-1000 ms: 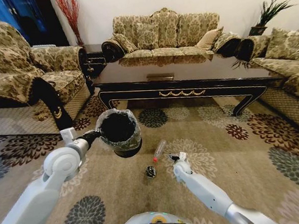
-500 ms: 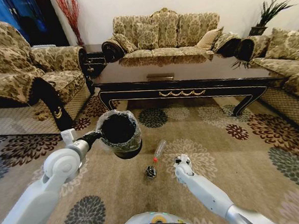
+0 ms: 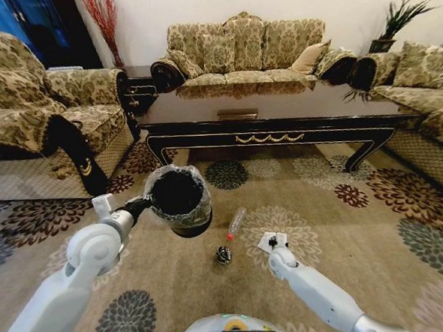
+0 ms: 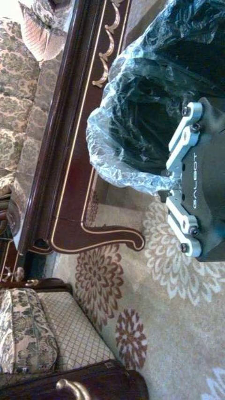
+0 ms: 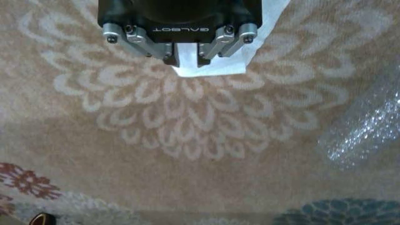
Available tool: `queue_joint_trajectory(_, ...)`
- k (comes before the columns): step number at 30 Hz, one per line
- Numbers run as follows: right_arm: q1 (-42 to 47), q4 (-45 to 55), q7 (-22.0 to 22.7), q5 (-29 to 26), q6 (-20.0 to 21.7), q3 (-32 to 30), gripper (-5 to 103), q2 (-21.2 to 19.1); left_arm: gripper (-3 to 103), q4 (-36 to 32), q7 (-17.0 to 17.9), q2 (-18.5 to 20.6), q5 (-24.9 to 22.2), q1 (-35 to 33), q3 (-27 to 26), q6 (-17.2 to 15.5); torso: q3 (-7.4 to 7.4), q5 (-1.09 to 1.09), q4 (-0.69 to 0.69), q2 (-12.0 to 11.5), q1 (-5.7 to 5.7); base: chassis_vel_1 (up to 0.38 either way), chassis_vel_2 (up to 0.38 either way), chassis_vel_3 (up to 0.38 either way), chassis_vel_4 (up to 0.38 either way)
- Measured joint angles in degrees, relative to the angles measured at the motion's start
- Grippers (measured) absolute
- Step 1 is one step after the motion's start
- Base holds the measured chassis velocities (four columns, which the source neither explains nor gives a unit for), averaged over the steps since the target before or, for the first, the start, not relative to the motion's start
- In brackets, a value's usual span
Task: Move to the front of the table and pick up the trash from the floor, then place it into the trash bin.
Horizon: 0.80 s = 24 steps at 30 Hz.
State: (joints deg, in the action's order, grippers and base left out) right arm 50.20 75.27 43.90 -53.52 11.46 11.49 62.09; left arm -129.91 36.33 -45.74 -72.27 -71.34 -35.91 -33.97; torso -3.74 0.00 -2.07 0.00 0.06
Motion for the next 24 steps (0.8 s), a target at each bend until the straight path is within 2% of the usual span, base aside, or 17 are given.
queue_joint_trajectory(1,0.0,0.0,0.0,0.0,0.0,0.0,16,0.0,4,0.0,0.0,0.0,0.0,0.0,0.0,0.0,0.0,0.0,0.0,0.0,0.0,0.0,0.0,0.0,0.0)
queue_joint_trajectory(4,0.4,0.7,0.3,-0.2,0.5,-0.6,32,-0.7,4,0.0,0.0,-0.1,0.1,0.1,0.2,0.0,0.0,0.0,0.01,0.0,0.0,0.0,0.0,0.0,0.0)
queue_joint_trajectory(5,0.4,0.7,0.3,-0.2,0.5,-0.6,32,-0.7,4,0.0,0.0,-0.1,0.1,0.1,0.2,0.0,0.0,0.0,0.01,0.0,0.0,0.0,0.0,0.0,0.0)
queue_joint_trajectory(7,0.5,0.1,0.2,-0.3,0.6,-1.0,42,-0.7,4,0.0,0.0,-0.1,0.1,0.1,0.3,0.0,0.0,0.0,0.0,0.0,0.0,0.0,0.0,0.0,0.0)
queue_joint_trajectory(10,0.5,-0.5,0.1,-1.0,0.9,-1.3,48,-0.5,4,0.0,0.0,-0.2,0.2,0.1,0.3,0.0,0.0,-0.01,0.0,0.0,0.0,0.0,0.0,0.0,0.0)
queue_joint_trajectory(11,0.4,-1.0,-0.2,-1.3,1.1,-1.4,59,-0.3,4,0.0,0.0,-0.2,0.3,0.1,0.4,0.0,0.0,-0.01,0.01,0.0,0.0,0.0,0.0,0.0,0.0)
queue_joint_trajectory(13,0.4,-1.5,-0.5,-1.4,1.2,-1.5,59,0.0,4,0.0,0.0,-0.2,0.3,0.1,0.4,0.0,0.0,-0.01,0.01,0.0,0.0,0.0,0.0,0.0,0.0)
queue_joint_trajectory(16,0.3,-2.8,-1.5,-1.5,1.2,-1.5,76,0.9,4,-0.1,0.0,-0.2,0.4,0.1,0.4,0.0,0.0,0.0,0.0,0.0,0.0,0.0,0.0,0.0,0.0)
queue_joint_trajectory(17,0.3,-2.8,-1.5,-1.5,1.2,-1.5,76,0.9,4,-0.1,0.0,-0.2,0.4,0.1,0.4,0.0,0.0,0.0,0.0,0.0,0.0,0.0,0.0,0.0,0.0)
queue_joint_trajectory(19,0.3,-3.1,-2.0,-1.5,1.1,-1.4,88,1.2,4,0.0,0.0,-0.1,0.4,0.1,0.4,0.0,0.0,-0.01,0.0,0.0,0.0,0.0,0.0,0.0,0.0)
queue_joint_trajectory(21,0.3,-3.1,-2.2,-1.4,1.1,-1.3,85,1.2,4,0.0,0.0,-0.1,0.4,0.1,0.4,0.0,0.0,-0.01,0.0,0.0,0.0,0.0,0.0,0.0,0.0)
queue_joint_trajectory(23,0.4,-2.8,-2.3,-1.3,1.1,-1.0,77,1.0,4,0.1,0.0,-0.1,0.4,0.2,0.4,0.0,0.0,-0.01,0.0,0.0,0.0,0.0,0.0,0.0,0.0)
queue_joint_trajectory(24,0.4,-2.8,-2.3,-1.3,1.1,-1.0,77,1.0,4,0.1,0.0,-0.1,0.4,0.2,0.4,0.0,0.0,-0.01,0.0,0.0,0.0,0.0,0.0,0.0,0.0)
